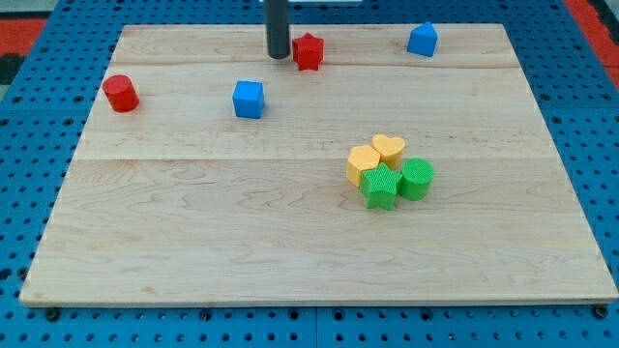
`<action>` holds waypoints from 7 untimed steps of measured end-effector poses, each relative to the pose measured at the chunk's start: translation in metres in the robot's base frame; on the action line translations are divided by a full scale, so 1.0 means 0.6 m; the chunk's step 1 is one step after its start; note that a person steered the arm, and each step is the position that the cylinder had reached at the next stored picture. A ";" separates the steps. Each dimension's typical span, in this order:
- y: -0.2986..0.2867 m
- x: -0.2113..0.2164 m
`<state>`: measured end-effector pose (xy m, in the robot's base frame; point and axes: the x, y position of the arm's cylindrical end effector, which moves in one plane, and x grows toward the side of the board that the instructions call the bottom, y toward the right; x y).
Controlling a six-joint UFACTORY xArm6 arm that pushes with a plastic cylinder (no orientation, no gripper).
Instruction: Push the red star to the blue triangle
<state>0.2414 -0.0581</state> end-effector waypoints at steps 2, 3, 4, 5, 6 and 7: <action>0.203 0.028; 0.151 0.092; 0.216 0.099; 0.255 0.042; 0.228 0.207; 0.051 0.274</action>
